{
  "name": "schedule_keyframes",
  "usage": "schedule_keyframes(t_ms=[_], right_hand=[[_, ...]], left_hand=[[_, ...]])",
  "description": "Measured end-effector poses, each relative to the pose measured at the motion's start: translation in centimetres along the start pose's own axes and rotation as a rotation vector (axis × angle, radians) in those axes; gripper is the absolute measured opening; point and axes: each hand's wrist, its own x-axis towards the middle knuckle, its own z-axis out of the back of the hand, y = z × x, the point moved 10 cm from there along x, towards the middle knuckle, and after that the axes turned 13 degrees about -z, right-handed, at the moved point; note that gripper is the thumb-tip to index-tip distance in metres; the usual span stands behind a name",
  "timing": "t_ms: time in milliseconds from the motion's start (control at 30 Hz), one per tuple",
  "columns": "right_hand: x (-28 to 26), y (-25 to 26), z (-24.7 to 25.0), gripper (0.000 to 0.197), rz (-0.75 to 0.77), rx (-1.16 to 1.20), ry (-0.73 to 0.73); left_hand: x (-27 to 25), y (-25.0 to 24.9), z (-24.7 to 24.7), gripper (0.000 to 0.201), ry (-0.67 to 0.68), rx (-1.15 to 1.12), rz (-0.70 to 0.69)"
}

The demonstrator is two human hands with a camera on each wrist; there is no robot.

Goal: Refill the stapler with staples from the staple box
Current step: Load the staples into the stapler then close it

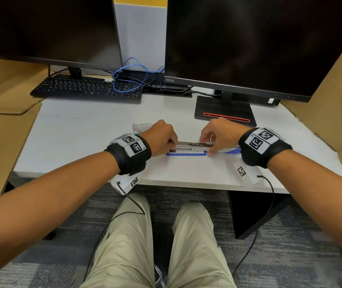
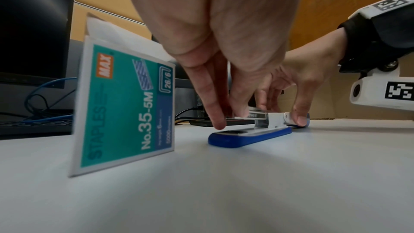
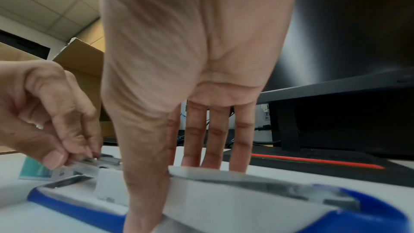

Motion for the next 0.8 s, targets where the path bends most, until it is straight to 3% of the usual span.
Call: schedule_keyframes(t_ms=[233,433,800], right_hand=[[-0.6,-2.9,-0.2,0.045,-0.076,-0.124,0.050],[-1.1,-3.8,-0.1,0.039,-0.088,-0.117,0.063],[-1.7,-3.7,3.3,0.034,-0.097,-0.057,-0.123]], left_hand=[[0.1,-0.3,0.1,0.021,0.009,-0.013,-0.004],[0.4,-0.2,0.1,0.020,0.006,-0.031,-0.011],[0.7,0.7,-0.3,0.016,0.009,-0.049,0.010]])
